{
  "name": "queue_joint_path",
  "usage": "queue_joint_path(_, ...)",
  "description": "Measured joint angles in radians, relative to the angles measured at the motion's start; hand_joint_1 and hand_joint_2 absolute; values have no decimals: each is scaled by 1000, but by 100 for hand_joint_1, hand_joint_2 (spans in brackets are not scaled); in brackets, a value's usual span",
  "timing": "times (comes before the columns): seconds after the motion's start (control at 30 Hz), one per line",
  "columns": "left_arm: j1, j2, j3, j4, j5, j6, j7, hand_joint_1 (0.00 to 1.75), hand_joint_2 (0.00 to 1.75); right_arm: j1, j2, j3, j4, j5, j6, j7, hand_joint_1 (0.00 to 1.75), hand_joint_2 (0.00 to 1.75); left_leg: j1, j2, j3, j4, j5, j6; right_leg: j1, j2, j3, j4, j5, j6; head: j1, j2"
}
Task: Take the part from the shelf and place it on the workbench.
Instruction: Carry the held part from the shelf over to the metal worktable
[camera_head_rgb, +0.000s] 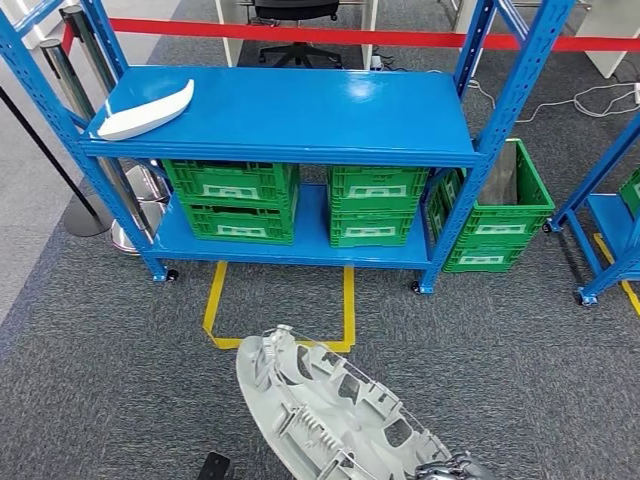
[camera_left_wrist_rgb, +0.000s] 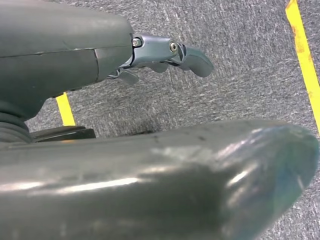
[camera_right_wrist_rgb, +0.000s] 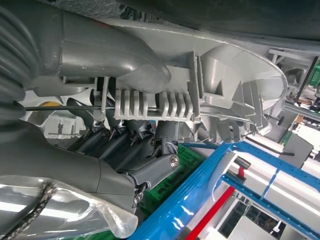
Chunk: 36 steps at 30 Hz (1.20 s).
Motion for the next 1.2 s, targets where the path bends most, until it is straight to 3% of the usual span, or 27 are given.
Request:
queue_joint_path(0.63,0,0,10,0,-8,-3,-10,0,0,-6,-10,45,7,-71,-11,37,175,175,0,0,-6,0,4,-4,0,0,-8,4,2,-4,0,0)
queue_joint_path(1.2,0,0,23,0,-20,-5,-13,0,0,1,-27,88,27,-61,-63,135,175,175,1,0,-6,0,5,-4,1,0,-8,4,3,-5,0,0)
